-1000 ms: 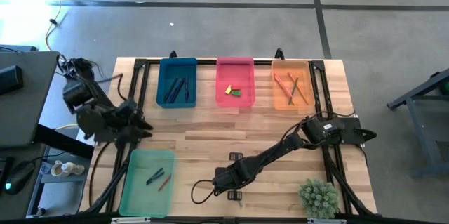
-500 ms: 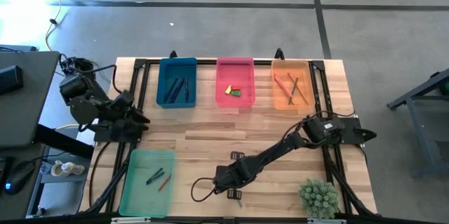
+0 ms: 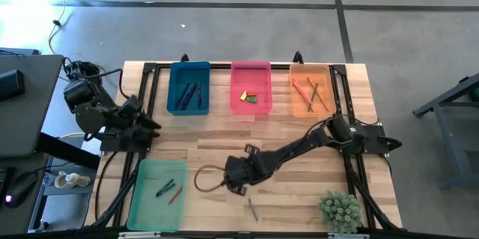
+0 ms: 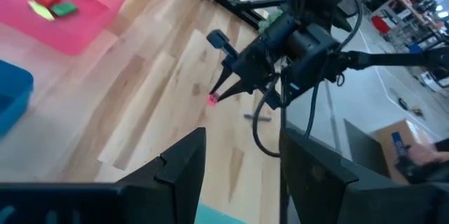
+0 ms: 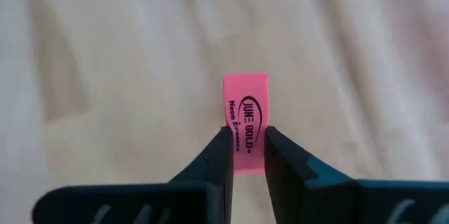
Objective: Sort crayons/erasers/pens/pencils in bins
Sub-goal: Put the pink eraser into the pink bin
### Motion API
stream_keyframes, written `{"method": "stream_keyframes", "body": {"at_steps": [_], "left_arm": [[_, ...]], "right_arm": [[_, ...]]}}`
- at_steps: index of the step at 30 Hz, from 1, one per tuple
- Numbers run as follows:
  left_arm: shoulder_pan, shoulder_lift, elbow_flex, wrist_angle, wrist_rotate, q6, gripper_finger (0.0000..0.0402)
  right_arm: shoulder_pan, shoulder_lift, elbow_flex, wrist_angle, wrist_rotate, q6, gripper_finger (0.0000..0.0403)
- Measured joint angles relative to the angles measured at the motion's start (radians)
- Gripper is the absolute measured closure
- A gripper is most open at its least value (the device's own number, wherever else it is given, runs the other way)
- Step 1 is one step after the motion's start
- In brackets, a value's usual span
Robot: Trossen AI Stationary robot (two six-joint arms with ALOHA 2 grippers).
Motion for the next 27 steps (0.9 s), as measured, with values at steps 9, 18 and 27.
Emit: {"method": "stream_keyframes", "body": {"at_steps": [9, 18, 27], "left_arm": [[0.0, 0.0, 0.0, 0.0, -0.087, 0.014, 0.0232], [0.063, 0.021, 0.0, 0.0, -0.121, 0.01, 0.0232], [0.249, 0.073, 0.0, 0.001, -0.129, 0.013, 0.0232]], "right_arm": [[-0.117, -0.096, 0.002, -0.027, 0.155, -0.072, 0.0359], [-0.301, -0.192, 0.003, -0.076, 0.194, -0.257, 0.0359], [-0.522, -0.217, 0.004, -0.083, 0.039, -0.442, 0.0359]]}}
